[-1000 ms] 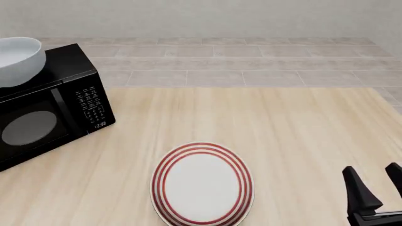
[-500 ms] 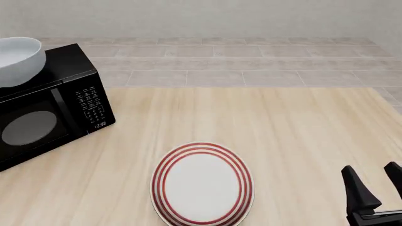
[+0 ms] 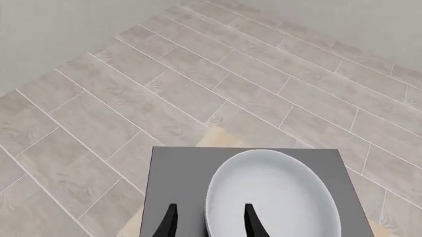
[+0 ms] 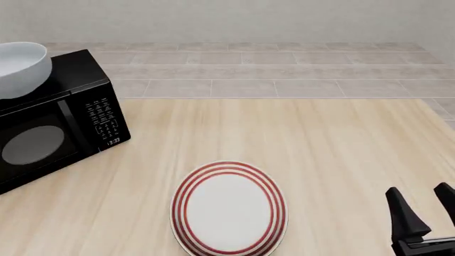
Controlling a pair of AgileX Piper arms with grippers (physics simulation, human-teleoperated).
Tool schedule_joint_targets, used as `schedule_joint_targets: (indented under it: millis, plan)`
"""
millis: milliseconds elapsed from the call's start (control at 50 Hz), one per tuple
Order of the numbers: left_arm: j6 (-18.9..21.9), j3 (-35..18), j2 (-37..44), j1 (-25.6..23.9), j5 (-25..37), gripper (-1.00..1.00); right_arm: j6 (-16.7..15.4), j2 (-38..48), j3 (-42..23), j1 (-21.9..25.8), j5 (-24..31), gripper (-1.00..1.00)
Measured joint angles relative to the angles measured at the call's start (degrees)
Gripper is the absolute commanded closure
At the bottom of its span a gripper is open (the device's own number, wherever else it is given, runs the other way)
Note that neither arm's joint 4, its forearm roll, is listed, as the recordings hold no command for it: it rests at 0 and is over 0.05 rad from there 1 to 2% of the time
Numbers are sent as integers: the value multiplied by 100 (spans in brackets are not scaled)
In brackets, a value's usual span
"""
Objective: Pick up the white bowl and put it on the plate.
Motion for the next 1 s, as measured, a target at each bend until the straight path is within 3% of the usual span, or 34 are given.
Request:
schedule_joint_targets:
  millis: [1000]
  plan:
    - [150,165,566,-79,-390,-100,-37,-94,-5,47,27,-100]
